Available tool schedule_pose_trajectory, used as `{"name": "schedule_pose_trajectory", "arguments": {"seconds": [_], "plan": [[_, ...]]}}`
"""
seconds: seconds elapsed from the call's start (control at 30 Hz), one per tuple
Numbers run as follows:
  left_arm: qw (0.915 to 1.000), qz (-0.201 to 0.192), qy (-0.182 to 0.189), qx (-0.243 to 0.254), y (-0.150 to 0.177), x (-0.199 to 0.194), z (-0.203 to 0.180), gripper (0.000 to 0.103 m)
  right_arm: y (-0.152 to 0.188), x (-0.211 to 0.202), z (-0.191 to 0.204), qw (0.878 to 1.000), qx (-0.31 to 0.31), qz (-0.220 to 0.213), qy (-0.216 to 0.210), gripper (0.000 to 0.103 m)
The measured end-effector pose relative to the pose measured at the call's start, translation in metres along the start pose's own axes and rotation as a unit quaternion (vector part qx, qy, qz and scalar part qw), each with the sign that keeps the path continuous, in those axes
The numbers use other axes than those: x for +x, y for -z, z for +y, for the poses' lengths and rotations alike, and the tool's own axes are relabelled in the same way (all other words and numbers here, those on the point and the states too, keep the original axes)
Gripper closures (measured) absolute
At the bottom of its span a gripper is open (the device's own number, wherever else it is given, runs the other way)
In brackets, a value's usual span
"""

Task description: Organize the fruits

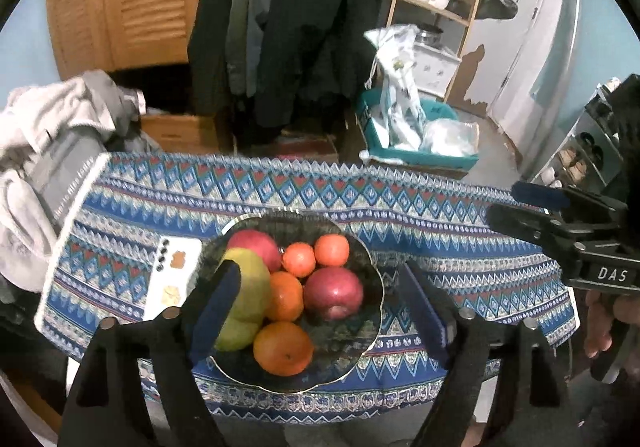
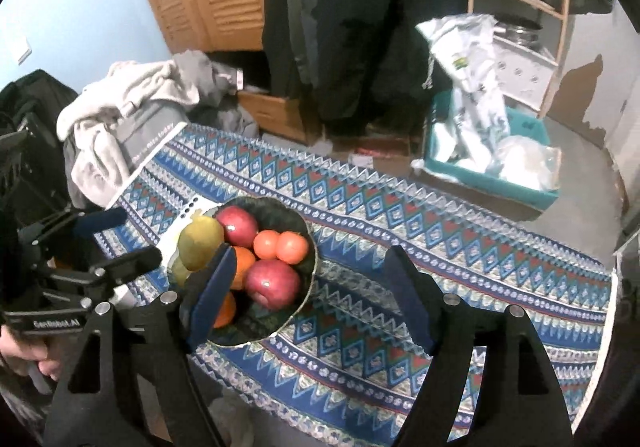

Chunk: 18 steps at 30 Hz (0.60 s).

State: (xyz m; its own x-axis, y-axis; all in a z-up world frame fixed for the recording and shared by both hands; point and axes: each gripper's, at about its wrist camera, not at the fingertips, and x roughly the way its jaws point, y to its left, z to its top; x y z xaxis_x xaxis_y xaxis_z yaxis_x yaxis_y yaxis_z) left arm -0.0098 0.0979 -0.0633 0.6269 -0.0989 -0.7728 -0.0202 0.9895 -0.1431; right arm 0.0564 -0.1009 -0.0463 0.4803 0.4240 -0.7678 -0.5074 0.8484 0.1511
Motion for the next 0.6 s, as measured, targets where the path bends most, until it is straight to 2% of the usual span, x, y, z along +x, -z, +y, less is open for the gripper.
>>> {"name": "schedule_pose_trajectory", "arguments": {"seconds": [0.23, 0.4, 0.6], "plan": [[0.9988, -0.042, -0.020, 0.014, -0.006, -0.027, -0.013, 0.016, -0.002, -0.037, -0.006, 0.999, 0.004, -0.037, 0.005, 0.025], [0.9967, -0.062, -0.047, 0.025, -0.010, -0.037, -0.025, 0.011, -0.005, -0.059, -0.010, 0.998, 0.012, -0.065, 0.006, 0.024], [0.9940, -0.086, -0.060, 0.033, -0.014, -0.052, -0.035, 0.003, 0.000, -0.076, -0.018, 0.996, 0.016, -0.088, 0.021, 0.024]]}}
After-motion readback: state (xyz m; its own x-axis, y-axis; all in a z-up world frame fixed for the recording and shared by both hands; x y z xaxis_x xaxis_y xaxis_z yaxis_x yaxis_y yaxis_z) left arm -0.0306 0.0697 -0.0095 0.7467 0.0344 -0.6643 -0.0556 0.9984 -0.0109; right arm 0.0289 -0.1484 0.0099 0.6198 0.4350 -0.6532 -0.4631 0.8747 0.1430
